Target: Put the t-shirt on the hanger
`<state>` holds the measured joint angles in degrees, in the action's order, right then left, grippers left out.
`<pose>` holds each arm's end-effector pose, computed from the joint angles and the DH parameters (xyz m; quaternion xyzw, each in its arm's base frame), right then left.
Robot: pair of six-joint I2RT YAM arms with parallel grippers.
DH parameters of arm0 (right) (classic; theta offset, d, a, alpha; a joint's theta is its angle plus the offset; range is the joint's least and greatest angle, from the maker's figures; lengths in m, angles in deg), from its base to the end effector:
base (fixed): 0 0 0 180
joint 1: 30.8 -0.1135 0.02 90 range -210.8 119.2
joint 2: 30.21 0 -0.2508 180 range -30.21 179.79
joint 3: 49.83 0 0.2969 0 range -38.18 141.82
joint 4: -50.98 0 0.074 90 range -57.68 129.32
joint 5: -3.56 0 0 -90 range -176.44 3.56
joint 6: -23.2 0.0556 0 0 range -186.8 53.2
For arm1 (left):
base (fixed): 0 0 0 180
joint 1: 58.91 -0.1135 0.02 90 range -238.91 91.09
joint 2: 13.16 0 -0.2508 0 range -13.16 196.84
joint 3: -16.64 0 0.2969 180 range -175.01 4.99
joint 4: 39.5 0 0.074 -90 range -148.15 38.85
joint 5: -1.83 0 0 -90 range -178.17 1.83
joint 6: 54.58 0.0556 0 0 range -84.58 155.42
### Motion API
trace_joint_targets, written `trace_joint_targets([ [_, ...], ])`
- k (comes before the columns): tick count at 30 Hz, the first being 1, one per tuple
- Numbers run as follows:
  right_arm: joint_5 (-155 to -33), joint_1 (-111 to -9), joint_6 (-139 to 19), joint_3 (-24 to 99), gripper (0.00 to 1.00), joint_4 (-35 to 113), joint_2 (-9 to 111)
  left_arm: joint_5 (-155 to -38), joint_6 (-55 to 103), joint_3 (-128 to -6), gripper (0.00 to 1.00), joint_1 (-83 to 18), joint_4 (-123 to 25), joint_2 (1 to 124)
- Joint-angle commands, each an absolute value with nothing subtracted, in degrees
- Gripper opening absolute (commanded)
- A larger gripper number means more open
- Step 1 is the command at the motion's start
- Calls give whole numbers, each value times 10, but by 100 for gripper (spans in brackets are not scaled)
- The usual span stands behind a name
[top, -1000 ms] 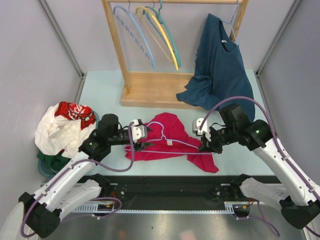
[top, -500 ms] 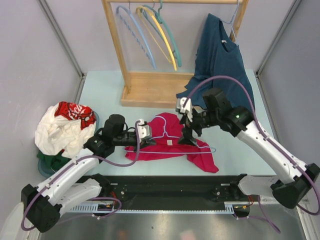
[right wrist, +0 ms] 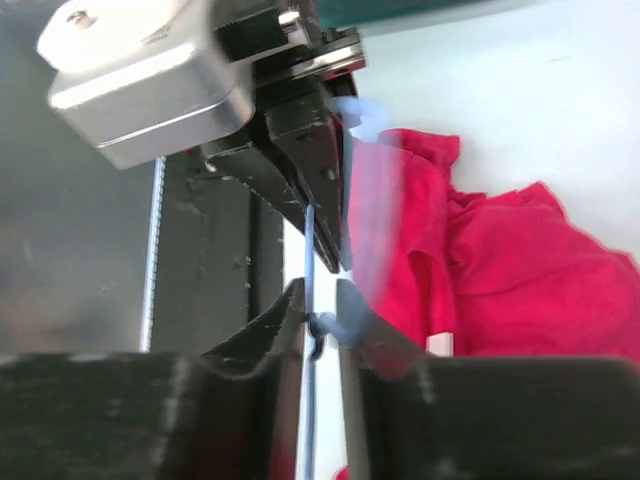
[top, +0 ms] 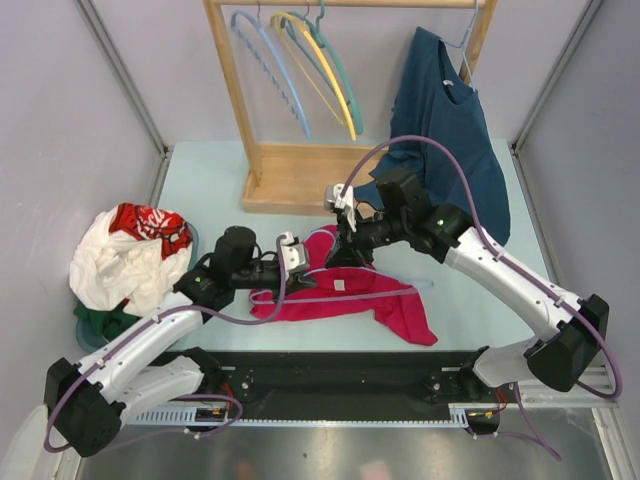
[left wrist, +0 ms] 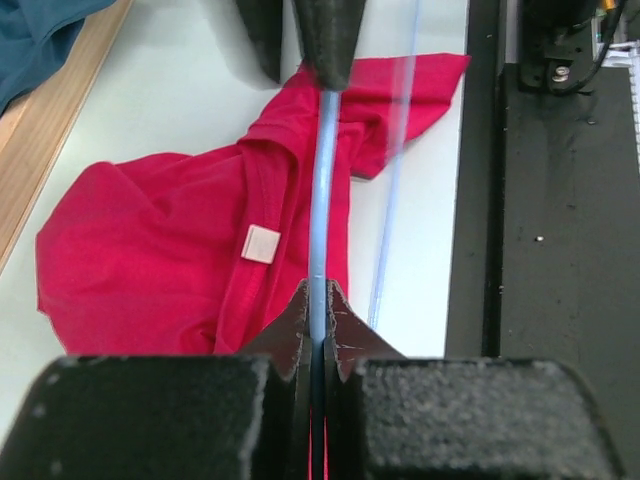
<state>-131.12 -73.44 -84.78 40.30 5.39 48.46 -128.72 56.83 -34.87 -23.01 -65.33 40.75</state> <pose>0.2352 0.2697 0.3547 -0.5661 0.6156 0.4206 0.3516 0.1986 -0.1884 0.2488 0.5421 0.6211 -0.3557 0.4402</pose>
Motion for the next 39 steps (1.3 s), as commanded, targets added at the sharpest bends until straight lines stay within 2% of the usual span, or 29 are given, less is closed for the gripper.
trace_joint_targets([
  [1,-1321,-734,-866,414,0,58,474,-1292,556,-376,12,-223,-642,412],
  [3,-1308,-725,-903,403,0,23,464,-1280,548,-376,28,-227,-653,412],
  [4,-1304,-718,-914,397,0,11,458,-1280,548,-374,43,-230,-656,407],
  [7,-1287,-682,-958,367,0,-38,431,-1297,530,-356,68,-261,-655,384],
  [9,-1268,-648,-987,350,0,-65,403,-1311,526,-341,72,-298,-645,374],
  [14,-1253,-594,-1051,306,0,-102,355,-1312,567,-341,73,-332,-675,384],
  [23,-1279,-576,-1073,303,0,-102,385,-1277,643,-368,69,-329,-691,478],
  [26,-1294,-577,-1075,307,0,-102,395,-1284,706,-374,68,-328,-705,500],
  [30,-1303,-579,-1072,309,0,-109,396,-1303,899,-379,65,-326,-744,520],
  [33,-1302,-580,-1072,309,0,-109,391,-1293,980,-400,63,-326,-767,563],
  [39,-1305,-581,-1070,310,0,-84,407,-1287,1048,-438,59,-316,-796,629],
])
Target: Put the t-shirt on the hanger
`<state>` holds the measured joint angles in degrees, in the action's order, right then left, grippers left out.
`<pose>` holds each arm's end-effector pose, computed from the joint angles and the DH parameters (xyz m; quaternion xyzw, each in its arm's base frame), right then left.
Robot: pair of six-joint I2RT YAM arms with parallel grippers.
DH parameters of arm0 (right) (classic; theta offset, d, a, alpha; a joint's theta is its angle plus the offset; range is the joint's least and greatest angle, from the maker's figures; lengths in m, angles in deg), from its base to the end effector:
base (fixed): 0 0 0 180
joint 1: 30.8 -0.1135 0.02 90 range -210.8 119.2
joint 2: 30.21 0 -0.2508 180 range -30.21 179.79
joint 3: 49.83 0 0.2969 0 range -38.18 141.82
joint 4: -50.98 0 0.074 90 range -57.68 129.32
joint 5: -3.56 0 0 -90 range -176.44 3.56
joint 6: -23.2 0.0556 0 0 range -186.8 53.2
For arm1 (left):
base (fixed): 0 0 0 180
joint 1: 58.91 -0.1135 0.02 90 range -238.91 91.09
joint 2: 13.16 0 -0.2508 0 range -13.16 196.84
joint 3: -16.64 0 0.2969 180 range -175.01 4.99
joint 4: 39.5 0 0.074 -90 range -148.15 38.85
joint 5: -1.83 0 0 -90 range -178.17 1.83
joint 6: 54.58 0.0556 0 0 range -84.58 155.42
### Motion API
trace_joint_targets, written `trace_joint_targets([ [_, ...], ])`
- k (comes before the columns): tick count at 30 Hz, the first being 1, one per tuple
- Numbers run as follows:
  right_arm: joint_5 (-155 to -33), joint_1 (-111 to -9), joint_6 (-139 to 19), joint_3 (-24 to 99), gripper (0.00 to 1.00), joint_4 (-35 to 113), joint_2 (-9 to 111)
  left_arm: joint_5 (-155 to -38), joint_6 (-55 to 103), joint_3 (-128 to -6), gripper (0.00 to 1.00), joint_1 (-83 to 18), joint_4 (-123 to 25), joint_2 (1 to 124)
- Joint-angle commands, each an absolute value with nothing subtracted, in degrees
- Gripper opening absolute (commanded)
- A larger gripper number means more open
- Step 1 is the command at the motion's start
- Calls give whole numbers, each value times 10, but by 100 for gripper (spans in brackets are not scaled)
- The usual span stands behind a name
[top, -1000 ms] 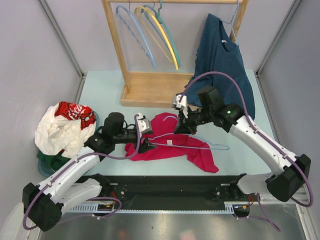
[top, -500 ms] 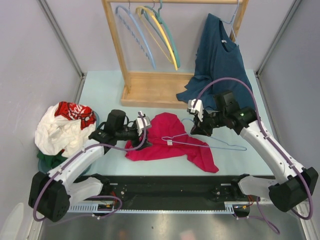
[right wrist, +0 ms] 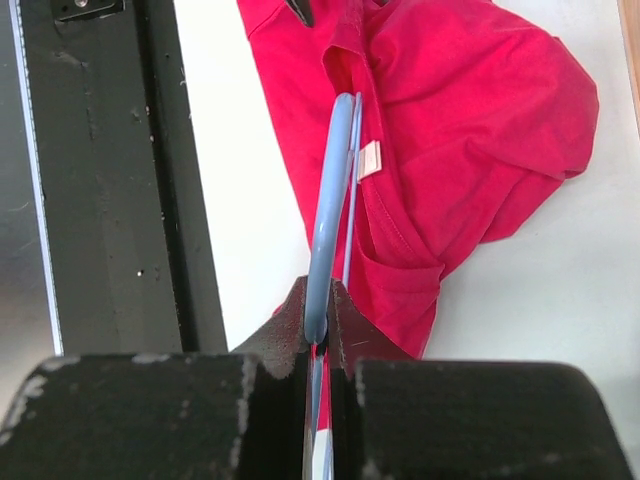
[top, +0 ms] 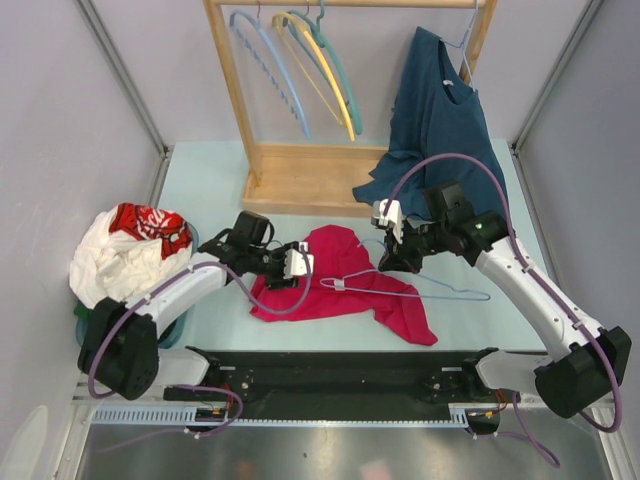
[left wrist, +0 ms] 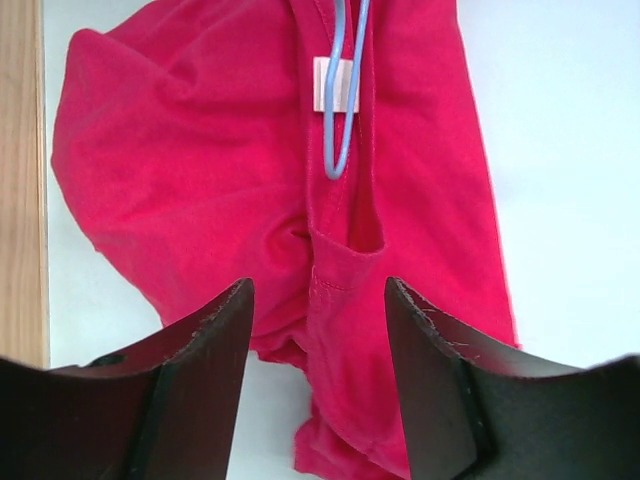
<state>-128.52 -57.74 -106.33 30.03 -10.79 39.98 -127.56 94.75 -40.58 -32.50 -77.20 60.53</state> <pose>0.2492 0.1685 0.3084 -0.5813 0.6745 0.3043 0.3385 0.2555 -0.1663 0.1752 0.6855 0.5860 -0.2255 0.3686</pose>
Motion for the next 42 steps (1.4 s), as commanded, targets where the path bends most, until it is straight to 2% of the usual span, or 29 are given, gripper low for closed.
trace_joint_targets([
  [1,-1306,-582,-1071,312,0,-83,410,-1284,1055,-440,58,-311,-802,634],
  [11,-1316,-601,-1078,319,0,-59,441,-1262,1070,-435,47,-300,-804,664],
  [17,-1321,-607,-1077,306,0,-33,443,-1254,1054,-450,26,-299,-800,673],
  [18,-1323,-607,-1076,304,0,-28,444,-1256,1053,-453,17,-300,-805,672],
  [20,-1324,-610,-1071,302,0,-11,448,-1265,1046,-463,6,-300,-813,668],
  [22,-1322,-613,-1069,300,0,1,449,-1271,1038,-473,0,-299,-821,662],
  [33,-1367,-631,-1082,275,0,78,452,-1305,1013,-516,0,-297,-864,627],
  [42,-1385,-663,-1037,232,0,219,475,-1339,969,-541,0,-275,-882,602],
])
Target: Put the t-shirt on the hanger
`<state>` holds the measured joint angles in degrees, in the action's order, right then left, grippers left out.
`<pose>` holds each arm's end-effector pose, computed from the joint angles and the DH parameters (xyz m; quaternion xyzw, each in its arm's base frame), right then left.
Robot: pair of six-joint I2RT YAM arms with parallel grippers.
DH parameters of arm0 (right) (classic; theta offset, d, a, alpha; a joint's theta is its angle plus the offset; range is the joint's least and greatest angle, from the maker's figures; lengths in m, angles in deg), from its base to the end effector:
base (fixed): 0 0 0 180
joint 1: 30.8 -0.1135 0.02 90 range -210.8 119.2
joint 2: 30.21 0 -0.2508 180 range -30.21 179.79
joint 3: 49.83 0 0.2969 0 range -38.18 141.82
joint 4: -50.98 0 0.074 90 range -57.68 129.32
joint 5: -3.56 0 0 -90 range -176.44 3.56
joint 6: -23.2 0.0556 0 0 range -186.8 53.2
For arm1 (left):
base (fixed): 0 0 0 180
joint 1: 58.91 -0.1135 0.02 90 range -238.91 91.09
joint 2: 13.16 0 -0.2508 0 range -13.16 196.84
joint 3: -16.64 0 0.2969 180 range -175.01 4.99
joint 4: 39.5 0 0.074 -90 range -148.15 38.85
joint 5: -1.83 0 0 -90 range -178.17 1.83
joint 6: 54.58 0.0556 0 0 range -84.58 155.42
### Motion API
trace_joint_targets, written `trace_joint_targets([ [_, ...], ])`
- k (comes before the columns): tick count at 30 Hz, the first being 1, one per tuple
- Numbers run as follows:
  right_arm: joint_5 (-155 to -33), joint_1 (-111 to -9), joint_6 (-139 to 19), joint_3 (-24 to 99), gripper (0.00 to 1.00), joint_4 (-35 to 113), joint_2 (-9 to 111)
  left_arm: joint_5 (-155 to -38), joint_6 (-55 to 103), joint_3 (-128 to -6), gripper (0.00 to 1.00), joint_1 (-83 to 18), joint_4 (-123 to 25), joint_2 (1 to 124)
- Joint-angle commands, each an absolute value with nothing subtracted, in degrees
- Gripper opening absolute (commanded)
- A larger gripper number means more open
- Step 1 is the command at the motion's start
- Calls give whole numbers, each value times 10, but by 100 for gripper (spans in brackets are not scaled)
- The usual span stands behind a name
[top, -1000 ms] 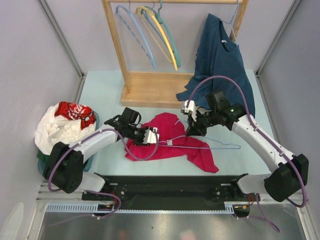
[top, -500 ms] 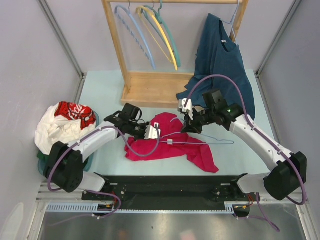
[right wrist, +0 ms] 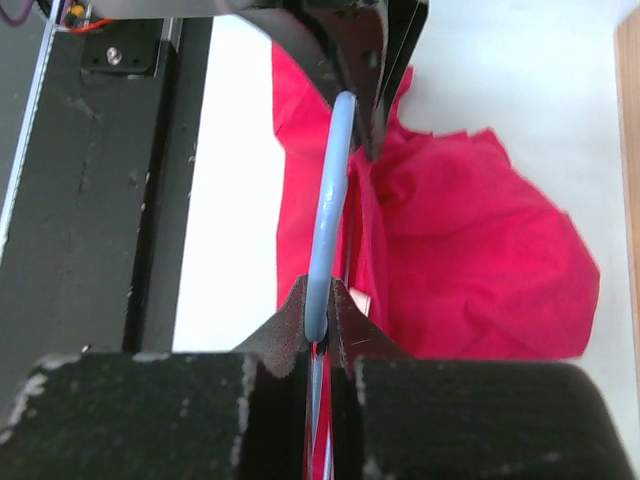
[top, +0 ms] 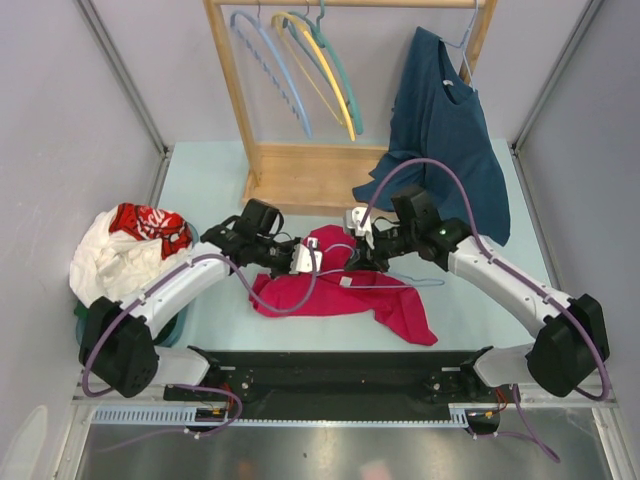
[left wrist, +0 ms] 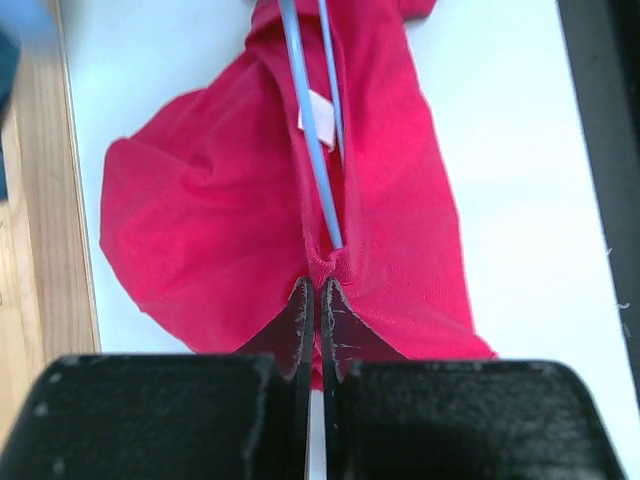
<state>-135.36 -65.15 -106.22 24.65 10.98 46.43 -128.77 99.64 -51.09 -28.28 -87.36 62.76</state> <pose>0.2576 0.2268 0.2721 -0.6337 0.5648 0.3618 0.3855 0.2550 -0.1930 0.2181 0.7291 0.5323 -0.2385 0.3580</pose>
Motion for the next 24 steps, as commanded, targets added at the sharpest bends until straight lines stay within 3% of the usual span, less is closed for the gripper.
trace_joint_targets([
  [1,-1385,-666,-1032,227,0,248,477,-1348,957,-543,0,-275,-882,597],
  [16,-1430,-698,-941,220,0,430,529,-1364,858,-531,1,-268,-827,544],
  [24,-1434,-715,-884,210,0,521,533,-1348,844,-481,10,-268,-801,524],
])
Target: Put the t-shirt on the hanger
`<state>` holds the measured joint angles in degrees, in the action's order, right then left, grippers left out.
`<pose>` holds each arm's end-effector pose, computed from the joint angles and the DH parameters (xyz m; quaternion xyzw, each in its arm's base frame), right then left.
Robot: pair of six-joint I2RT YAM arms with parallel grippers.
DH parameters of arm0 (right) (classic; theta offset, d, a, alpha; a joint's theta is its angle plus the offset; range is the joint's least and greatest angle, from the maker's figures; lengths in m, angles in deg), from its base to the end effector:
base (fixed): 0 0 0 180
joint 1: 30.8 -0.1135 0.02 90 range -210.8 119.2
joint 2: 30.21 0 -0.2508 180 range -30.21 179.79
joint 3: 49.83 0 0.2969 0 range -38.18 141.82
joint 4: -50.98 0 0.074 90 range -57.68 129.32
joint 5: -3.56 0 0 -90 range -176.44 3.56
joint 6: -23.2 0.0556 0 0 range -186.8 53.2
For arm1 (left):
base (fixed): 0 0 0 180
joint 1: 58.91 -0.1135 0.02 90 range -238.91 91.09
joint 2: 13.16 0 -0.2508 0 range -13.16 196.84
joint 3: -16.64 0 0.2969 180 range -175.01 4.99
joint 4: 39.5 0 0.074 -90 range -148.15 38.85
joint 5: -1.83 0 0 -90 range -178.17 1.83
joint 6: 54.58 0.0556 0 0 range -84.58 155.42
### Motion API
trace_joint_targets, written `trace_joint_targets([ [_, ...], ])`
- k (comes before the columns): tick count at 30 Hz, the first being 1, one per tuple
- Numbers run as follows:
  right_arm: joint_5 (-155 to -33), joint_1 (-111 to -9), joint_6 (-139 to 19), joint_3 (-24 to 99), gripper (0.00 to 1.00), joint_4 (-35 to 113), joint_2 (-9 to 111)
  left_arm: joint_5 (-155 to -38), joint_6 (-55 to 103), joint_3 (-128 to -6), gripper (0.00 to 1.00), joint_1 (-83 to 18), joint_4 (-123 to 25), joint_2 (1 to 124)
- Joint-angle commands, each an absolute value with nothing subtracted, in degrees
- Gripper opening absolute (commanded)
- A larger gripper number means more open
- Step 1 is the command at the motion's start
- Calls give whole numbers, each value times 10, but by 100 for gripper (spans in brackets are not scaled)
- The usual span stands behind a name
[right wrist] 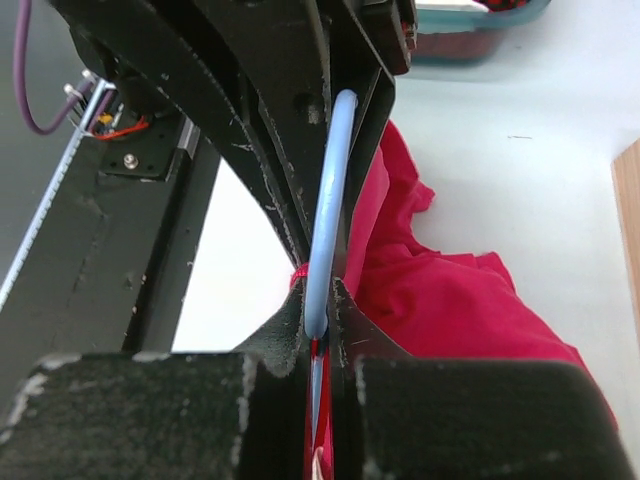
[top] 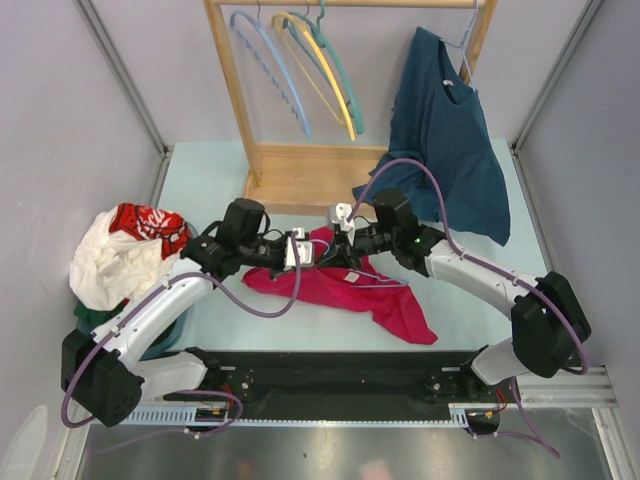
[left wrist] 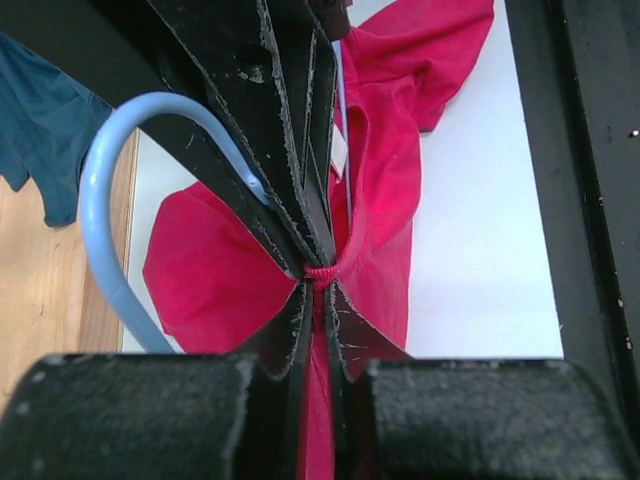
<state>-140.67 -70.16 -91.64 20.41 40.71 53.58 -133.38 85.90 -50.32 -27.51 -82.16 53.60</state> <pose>0.2644 0.2752 0.2503 -0.6071 0.4995 0.4402 0.4338 0.2367 -0.1907 0.2686 0.6706 0.5367 -0.2852 0.4253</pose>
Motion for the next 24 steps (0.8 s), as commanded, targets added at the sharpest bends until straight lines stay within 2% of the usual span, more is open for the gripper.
trace_joint_targets([
  [1,-1435,-715,-881,210,0,523,531,-1341,844,-478,12,-268,-800,525],
  [10,-1439,-715,-868,212,0,516,510,-1308,856,-440,29,-268,-776,529],
  [12,-1439,-715,-866,215,0,511,506,-1308,855,-440,24,-268,-776,531],
  [13,-1438,-716,-866,217,0,508,503,-1309,854,-441,13,-268,-777,531],
  [15,-1434,-716,-875,223,0,487,499,-1317,850,-441,2,-268,-779,525],
  [16,-1424,-714,-880,226,0,474,499,-1320,847,-441,0,-268,-780,521],
  [19,-1411,-698,-884,242,45,407,489,-1326,853,-434,0,-268,-787,503],
  [20,-1406,-690,-869,243,81,396,482,-1328,857,-433,0,-268,-788,499],
  [21,-1401,-682,-859,244,91,360,475,-1329,865,-428,0,-268,-791,494],
  [22,-1394,-672,-849,244,95,345,458,-1331,870,-427,0,-268,-798,487],
  [24,-1388,-646,-842,242,97,286,441,-1332,886,-420,0,-267,-803,481],
])
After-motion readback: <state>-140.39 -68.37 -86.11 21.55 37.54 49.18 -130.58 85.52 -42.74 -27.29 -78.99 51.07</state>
